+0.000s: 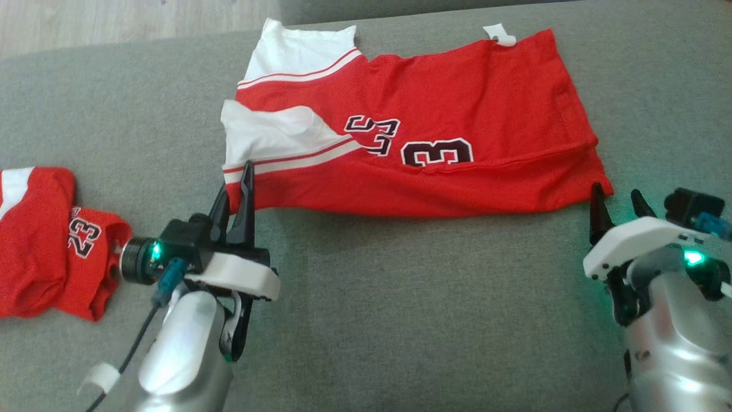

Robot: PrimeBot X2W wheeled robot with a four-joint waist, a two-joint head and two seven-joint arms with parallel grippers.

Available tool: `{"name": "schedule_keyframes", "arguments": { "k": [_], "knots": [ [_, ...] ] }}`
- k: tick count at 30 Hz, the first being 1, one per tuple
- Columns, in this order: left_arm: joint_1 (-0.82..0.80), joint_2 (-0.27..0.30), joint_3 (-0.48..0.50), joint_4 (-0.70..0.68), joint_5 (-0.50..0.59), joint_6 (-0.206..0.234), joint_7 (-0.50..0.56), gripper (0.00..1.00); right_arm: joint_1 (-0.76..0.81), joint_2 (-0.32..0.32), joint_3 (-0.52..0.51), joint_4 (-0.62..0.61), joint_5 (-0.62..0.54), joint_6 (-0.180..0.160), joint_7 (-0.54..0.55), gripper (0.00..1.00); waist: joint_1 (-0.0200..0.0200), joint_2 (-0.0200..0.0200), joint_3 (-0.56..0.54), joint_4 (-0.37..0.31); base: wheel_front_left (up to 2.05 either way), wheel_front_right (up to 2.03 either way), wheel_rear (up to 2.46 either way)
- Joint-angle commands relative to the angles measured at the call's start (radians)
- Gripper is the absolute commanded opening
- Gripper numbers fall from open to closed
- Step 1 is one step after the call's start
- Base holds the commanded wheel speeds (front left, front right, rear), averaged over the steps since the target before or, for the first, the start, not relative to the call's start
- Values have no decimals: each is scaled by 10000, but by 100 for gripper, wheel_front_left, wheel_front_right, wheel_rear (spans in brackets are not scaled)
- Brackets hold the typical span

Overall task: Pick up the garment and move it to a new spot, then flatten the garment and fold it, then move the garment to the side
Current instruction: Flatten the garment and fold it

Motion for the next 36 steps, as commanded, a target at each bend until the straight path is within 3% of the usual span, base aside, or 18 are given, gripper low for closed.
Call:
{"name": "schedule_keyframes", "arguments": {
  "k": [1,12,13,14,24,36],
  "knots": [
    [153,215,286,-685,163,-12,-117,0,-660,122,70,188,-257,65,51,100,0,0,103,112,0,0,0],
    [543,118,243,-1027,404,-144,-119,0,-1994,142,-396,2617,-759,65,-73,100,0,0,238,290,0,0,0],
    [562,107,257,-1011,405,-147,-119,0,-2067,143,-331,2794,-816,65,-97,40,0,0,231,281,0,0,0],
    [581,98,274,-981,402,-150,-119,0,-2131,143,-271,2947,-849,65,-143,0,0,0,222,266,0,0,0],
    [776,338,766,-598,321,-71,-119,0,-2081,144,693,3261,-567,65,-1908,0,0,0,-76,-176,0,0,0],
    [1672,677,908,-376,150,-241,-114,0,-511,79,1376,2074,394,65,-2223,0,0,0,-1120,-521,0,0,0]
  ]
}}
